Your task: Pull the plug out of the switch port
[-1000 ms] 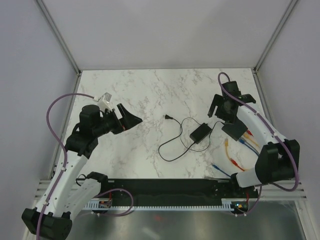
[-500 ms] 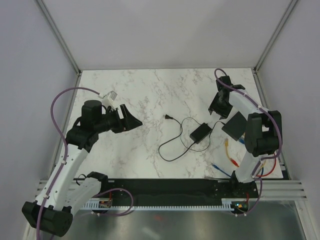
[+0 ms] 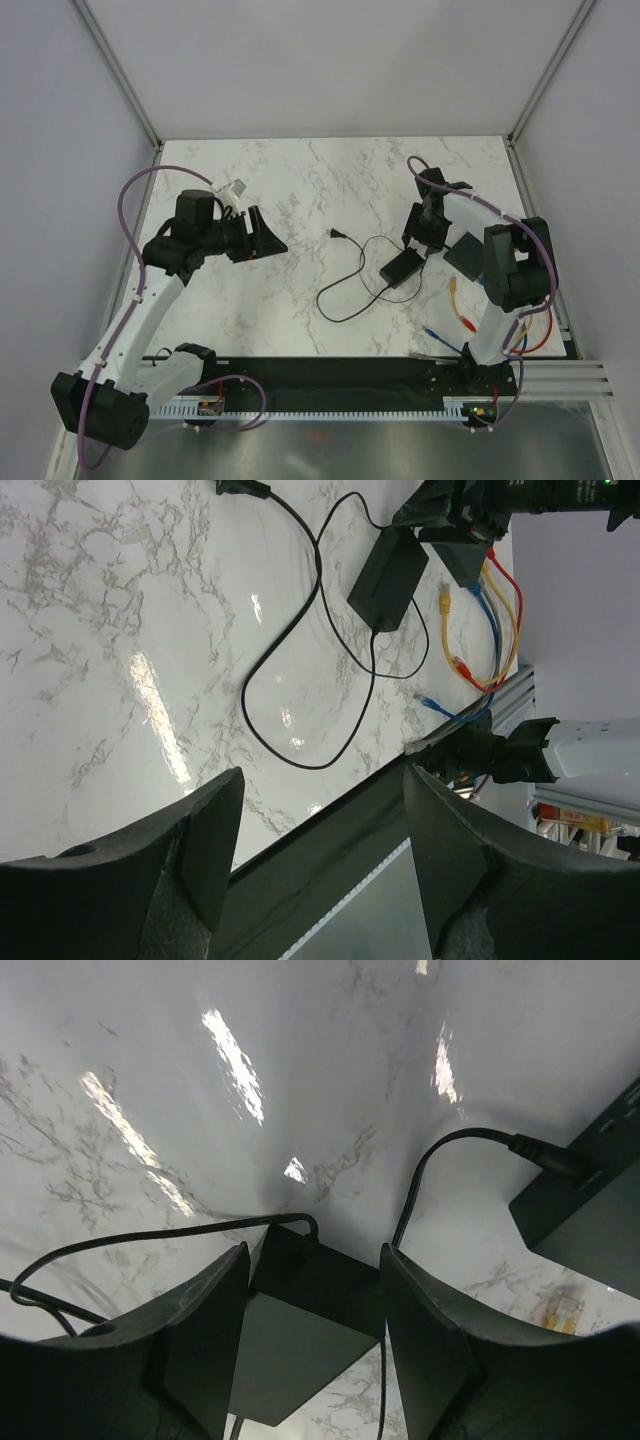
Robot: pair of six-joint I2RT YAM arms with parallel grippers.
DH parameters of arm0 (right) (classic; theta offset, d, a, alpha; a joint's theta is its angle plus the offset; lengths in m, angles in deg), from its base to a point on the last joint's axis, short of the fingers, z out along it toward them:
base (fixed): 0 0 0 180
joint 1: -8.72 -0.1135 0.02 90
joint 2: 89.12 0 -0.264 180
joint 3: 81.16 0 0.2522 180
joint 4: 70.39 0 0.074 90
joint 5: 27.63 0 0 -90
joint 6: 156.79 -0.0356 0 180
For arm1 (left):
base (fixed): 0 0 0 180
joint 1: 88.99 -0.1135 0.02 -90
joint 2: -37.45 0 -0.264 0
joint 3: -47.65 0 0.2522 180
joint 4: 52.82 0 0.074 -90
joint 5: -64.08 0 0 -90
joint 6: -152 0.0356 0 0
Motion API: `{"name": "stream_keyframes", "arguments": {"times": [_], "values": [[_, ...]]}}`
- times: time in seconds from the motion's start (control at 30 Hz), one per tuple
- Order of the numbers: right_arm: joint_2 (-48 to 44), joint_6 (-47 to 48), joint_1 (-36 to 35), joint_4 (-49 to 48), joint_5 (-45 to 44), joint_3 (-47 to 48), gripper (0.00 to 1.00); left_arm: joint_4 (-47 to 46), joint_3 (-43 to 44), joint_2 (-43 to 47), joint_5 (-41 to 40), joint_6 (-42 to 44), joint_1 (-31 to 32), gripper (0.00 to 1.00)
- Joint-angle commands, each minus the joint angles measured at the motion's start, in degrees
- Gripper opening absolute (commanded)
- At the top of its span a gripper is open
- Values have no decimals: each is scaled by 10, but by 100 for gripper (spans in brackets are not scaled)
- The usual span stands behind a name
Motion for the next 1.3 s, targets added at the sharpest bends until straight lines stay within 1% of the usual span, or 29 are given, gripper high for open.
{"name": "stream_keyframes", "arguments": {"times": [0.0, 0.07, 0.13, 0.23, 0.3, 0.33, 0.43, 0.5, 0.57, 0.7, 0.77, 0.8, 0.83, 0.87, 0.93, 0.97, 1.0, 1.07, 1.1, 1.13, 1.27], "values": [[-35, 24, -5, -18, 38, -36, 63, 13, 31, -11, 28, 26, -3, 72], [-43, 22, -10, -29, 39, -52, 64, 15, 35, -17, 33, 23, -3, 71], [-44, 18, -16, -39, 66, -63, 64, 15, 36, -25, 35, 20, -3, 71], [-41, 1, -47, -60, 95, -72, 64, 16, 40, -30, 42, 16, -3, 70], [-35, -15, -65, -76, 114, -66, 64, 16, 42, -32, 44, 15, -2, 69], [-31, -34, -83, -82, 138, -63, 64, 17, 43, -34, 45, 14, -3, 69], [-15, -57, -116, -99, 182, -29, 64, 16, 50, -44, 48, 15, -3, 69], [-16, -57, -119, -96, 182, -12, 64, 16, 54, -53, 52, 16, -1, 67], [-31, -41, -111, -84, 162, 2, 65, 16, 60, -62, 53, 17, 2, 67], [-50, -8, -70, -35, 119, 16, 67, 15, 65, -78, 50, 27, 15, 67], [-64, -1, -24, -11, 106, 13, 69, 15, 65, -81, 46, 33, 22, 67], [-69, 7, -7, -7, 92, 11, 71, 15, 66, -84, 44, 37, 25, 67], [-77, 11, 24, 10, 73, 16, 74, 15, 63, -84, 42, 41, 27, 66], [-79, 16, 38, 20, 55, 22, 80, 15, 61, -84, 42, 44, 32, 66], [-73, 22, 69, 50, -5, 49, 98, 14, 57, -85, 43, 53, 33, 66], [-69, 18, 77, 62, -31, 60, 98, 14, 54, -86, 43, 56, 34, 66], [-63, 16, 83, 71, -77, 72, 98, 15, 52, -85, 46, 60, 34, 66], [-47, 7, 100, 95, -118, 103, 98, 13, 48, -87, 52, 71, 34, 61], [-44, 4, 106, 96, -131, 110, 98, 14, 47, -86, 53, 74, 34, 60], [-42, 3, 128, 95, -144, 118, 98, 14, 44, -84, 56, 80, 34, 59], [-33, 19, 179, 72, -156, 128, 97, 14, 30, -69, 67, 95, 34, 61]]}}
